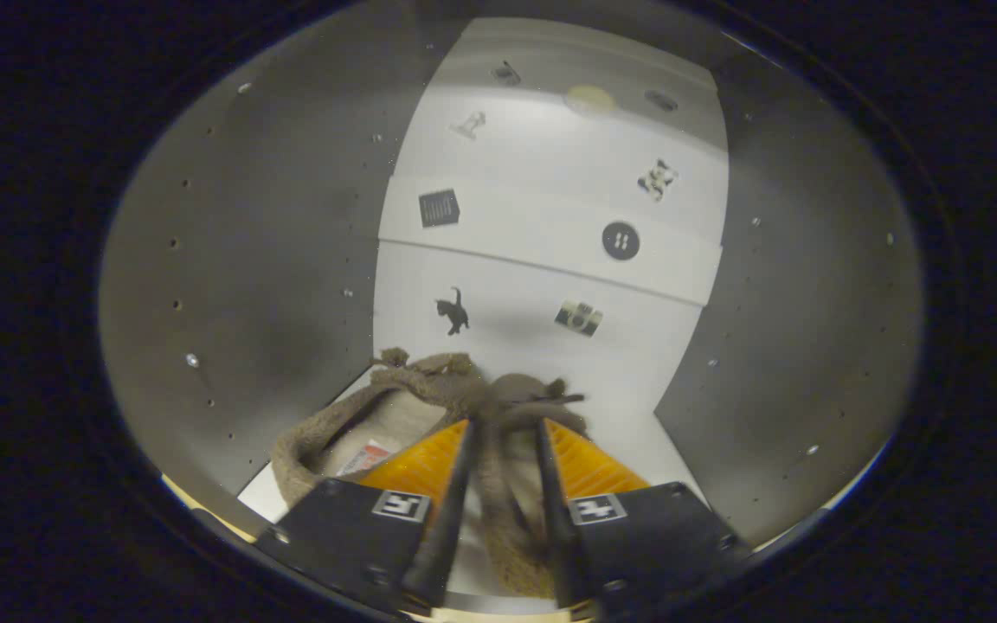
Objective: Open the shoe cabinet door, grab the shoes and put them into the shoe cabinet, then close the shoe cabinet door.
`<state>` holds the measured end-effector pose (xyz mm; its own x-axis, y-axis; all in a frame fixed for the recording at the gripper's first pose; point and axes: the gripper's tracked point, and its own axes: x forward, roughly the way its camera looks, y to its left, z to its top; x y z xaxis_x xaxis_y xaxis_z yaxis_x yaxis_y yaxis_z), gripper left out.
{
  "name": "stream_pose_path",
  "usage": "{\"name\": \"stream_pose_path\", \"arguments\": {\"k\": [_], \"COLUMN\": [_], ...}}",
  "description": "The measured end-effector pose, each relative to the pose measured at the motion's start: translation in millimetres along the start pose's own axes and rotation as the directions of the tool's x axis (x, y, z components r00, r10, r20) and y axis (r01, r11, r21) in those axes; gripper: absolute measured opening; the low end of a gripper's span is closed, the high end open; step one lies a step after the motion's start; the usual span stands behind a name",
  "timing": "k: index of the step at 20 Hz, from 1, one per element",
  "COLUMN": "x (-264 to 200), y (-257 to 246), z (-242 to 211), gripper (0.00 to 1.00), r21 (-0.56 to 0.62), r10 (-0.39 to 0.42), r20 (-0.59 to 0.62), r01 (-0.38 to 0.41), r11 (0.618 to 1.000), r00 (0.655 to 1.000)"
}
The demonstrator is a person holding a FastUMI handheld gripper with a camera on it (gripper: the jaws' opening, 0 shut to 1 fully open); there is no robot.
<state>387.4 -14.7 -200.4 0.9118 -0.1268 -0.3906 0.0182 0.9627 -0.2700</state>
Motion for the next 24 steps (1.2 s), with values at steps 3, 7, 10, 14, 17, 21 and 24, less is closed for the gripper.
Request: {"name": "stream_pose_path", "arguments": {"k": [3,7,10,14,17,21,24], "x": [-55.5,-148.5,-214.8,-302.4,-367.6,-453.1,-489.0], "y": [-1.2,-14.1,-18.8,-36.6,-59.8,-80.6,-107.8], "z": [17.6,17.6,5.1,-2.5,-5.1,-28.4,-62.4], "gripper": [0.7,0.91,1.0,1.0,1.0,1.0,1.0], "r21": [0.008,0.129,0.202,0.164,0.134,0.1,0.083], "r10": [-0.012,-0.003,0.06,0.074,0.046,0.114,0.129], "r20": [0.085,0.146,0.125,0.198,0.298,0.43,0.476], "r01": [0.011,-0.016,-0.085,-0.108,-0.09,-0.173,-0.191], "r11": [1.0,0.991,0.976,0.981,0.987,0.98,0.978], "r00": [0.996,0.989,0.99,0.977,0.953,0.895,0.87]}}
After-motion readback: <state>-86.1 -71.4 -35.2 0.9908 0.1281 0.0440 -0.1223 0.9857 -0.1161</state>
